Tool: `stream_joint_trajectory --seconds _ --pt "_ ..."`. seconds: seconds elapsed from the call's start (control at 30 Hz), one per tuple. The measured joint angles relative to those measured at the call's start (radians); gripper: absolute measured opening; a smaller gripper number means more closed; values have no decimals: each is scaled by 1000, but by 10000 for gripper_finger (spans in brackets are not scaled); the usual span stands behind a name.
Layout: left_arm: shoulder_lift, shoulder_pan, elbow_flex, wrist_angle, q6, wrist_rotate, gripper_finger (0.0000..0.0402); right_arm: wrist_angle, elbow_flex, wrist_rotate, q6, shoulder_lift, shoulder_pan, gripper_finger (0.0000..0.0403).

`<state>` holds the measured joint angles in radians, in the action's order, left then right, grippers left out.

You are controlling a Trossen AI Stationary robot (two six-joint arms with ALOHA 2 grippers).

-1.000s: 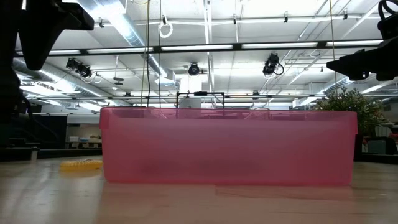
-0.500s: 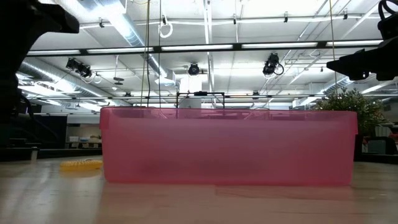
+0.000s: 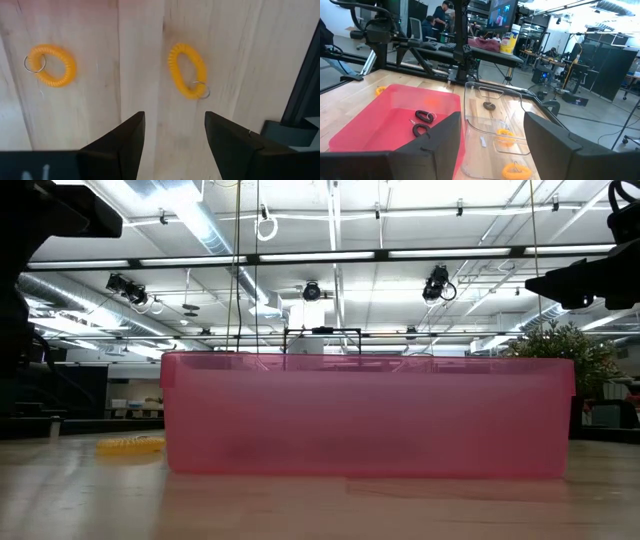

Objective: Sort spring keychains
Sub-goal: Put the yellow spring keychain into the transparent bin

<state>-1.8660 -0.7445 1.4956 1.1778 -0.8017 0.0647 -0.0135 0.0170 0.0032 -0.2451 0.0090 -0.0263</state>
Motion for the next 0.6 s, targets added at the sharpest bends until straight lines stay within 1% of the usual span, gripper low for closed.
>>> stream_joint_trajectory --seconds 0.17,0.27,0.4,0.6 --pt "0 2 0 0 0 1 211 0 0 0 0 0 0 222" --pt "-32 8 17 12 2 2 211 0 0 0 0 0 0 222" --pt "-88 7 86 41 36 6 211 0 0 0 0 0 0 222" --pt "-125 6 190 55 56 34 211 0 0 0 0 0 0 222"
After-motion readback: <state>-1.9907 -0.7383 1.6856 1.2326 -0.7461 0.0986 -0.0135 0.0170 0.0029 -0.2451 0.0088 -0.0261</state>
